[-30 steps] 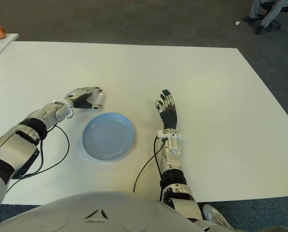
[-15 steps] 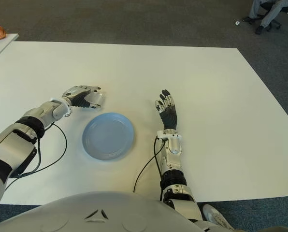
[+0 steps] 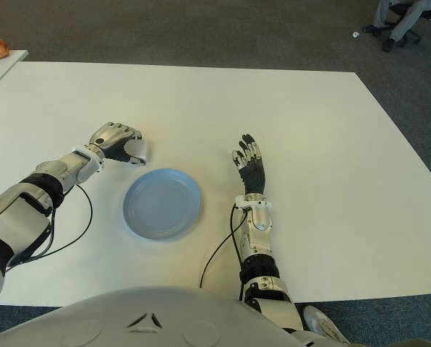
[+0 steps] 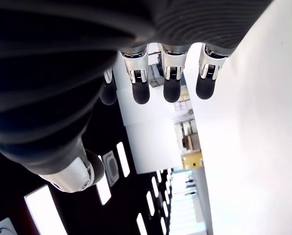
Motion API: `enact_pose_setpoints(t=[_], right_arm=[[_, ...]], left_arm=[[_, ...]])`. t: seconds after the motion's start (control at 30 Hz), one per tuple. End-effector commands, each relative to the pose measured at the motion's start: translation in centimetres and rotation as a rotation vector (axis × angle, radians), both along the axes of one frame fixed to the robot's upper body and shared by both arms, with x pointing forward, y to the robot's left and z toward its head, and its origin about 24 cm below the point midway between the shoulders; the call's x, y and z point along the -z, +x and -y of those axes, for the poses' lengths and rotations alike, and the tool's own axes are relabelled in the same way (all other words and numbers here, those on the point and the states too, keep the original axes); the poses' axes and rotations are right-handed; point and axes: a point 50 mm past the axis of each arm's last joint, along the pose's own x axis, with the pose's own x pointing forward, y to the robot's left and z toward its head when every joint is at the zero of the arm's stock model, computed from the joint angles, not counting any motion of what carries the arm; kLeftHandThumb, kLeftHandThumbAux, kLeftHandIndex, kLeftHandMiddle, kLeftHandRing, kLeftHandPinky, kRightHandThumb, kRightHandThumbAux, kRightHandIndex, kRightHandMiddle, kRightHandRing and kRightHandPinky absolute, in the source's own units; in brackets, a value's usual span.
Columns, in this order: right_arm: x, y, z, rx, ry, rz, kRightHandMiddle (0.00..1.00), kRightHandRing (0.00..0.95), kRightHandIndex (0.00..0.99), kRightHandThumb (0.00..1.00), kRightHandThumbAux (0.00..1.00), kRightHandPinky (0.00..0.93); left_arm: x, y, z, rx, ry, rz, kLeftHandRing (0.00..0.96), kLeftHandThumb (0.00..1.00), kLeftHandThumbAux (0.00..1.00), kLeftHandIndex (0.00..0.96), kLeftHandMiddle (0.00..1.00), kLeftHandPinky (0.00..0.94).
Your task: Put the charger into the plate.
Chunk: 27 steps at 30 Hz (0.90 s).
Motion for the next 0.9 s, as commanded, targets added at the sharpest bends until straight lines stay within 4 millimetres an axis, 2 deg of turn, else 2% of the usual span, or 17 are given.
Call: enact_pose_setpoints(t=[0.03,0.27,0.9], right_arm=[[1.18,-0.88,-0.44,0.008,0.044,-0.060,0.104,0.068,0.089,0.000,0.675,0.079],[1.07,-0.89,-0.38,0.006,0.043,-0.052,0.105,0.067,0.094,0.000,0.678,0.077],[0.98,-0.89,-0.42,0.002,0.043,-0.050,0.109,0.070,0.093,0.000,0.669,0.077]], left_arm=[[1.53,-1.32,-1.50,-0.010,0.105,-0.040,0.795,0.851,0.666,0.397,0.541,0.803],[1.53,-1.51,-1.53,0.006,0.095,-0.018,0.826,0.852,0.667,0.397,0.542,0.795],[1.01,-1.50,-1.88,0.007,0.068,0.034,0.811,0.852,0.669,0.395,0.535,0.758]])
